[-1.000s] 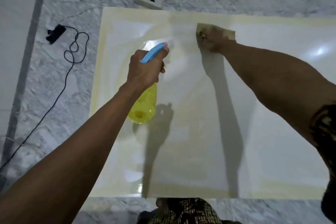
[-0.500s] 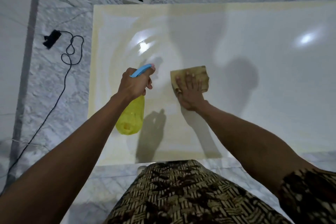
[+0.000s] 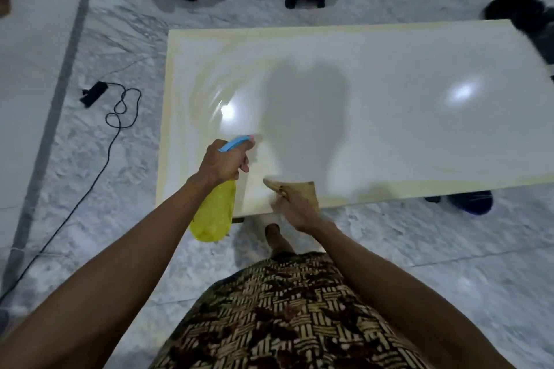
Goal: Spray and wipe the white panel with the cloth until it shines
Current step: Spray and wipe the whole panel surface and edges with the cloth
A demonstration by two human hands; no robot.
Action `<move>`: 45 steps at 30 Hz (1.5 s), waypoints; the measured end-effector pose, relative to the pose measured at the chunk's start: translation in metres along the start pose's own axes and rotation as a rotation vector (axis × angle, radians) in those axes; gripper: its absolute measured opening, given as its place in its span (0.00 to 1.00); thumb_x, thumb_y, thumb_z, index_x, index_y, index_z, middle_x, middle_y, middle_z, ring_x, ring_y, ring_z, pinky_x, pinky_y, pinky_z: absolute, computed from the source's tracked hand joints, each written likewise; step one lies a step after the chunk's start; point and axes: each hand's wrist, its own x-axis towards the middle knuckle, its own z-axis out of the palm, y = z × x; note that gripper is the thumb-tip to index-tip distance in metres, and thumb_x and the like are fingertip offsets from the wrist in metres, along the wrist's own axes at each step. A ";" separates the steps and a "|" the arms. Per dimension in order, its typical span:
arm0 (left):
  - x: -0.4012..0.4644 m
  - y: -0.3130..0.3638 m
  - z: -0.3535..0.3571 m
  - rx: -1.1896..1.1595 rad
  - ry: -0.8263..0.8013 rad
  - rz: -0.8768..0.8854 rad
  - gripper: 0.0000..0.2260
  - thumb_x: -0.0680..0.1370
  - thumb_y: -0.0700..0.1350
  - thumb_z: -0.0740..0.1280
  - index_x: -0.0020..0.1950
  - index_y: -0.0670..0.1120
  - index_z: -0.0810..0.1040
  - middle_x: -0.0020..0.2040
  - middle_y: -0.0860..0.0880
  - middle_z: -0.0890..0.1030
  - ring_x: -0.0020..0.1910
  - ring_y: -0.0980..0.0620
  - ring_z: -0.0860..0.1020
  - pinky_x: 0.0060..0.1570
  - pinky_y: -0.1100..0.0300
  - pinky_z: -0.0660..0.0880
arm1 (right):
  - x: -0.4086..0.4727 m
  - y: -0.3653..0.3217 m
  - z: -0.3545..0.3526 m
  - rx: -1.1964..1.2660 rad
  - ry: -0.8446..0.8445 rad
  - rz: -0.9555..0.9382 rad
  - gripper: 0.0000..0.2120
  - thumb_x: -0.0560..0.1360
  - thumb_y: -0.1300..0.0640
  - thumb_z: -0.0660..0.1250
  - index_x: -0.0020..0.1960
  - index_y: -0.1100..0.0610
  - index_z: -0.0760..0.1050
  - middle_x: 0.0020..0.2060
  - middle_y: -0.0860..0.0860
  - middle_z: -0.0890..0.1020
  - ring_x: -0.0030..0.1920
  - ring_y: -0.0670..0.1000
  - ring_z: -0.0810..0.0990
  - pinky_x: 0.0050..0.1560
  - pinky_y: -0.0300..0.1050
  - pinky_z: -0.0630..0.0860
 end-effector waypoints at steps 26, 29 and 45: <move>-0.065 0.011 -0.054 0.021 0.102 0.140 0.24 0.80 0.58 0.70 0.29 0.45 0.79 0.27 0.43 0.80 0.24 0.51 0.74 0.34 0.57 0.74 | -0.004 -0.133 -0.064 1.518 -0.019 -0.075 0.29 0.78 0.41 0.56 0.71 0.59 0.72 0.67 0.59 0.77 0.67 0.61 0.75 0.67 0.59 0.71; -0.060 0.009 -0.057 0.012 0.149 0.120 0.25 0.80 0.60 0.70 0.32 0.42 0.80 0.29 0.44 0.82 0.24 0.51 0.75 0.34 0.58 0.74 | 0.001 -0.138 -0.064 1.481 -0.031 -0.072 0.28 0.79 0.41 0.55 0.70 0.59 0.73 0.65 0.58 0.78 0.64 0.60 0.78 0.62 0.56 0.76; 0.045 0.055 -0.057 -0.043 0.122 0.020 0.20 0.81 0.58 0.69 0.35 0.46 0.81 0.31 0.48 0.84 0.21 0.55 0.76 0.25 0.69 0.72 | 0.106 -0.158 -0.098 1.240 -0.088 0.019 0.34 0.73 0.38 0.68 0.69 0.61 0.72 0.64 0.59 0.79 0.64 0.58 0.79 0.67 0.55 0.73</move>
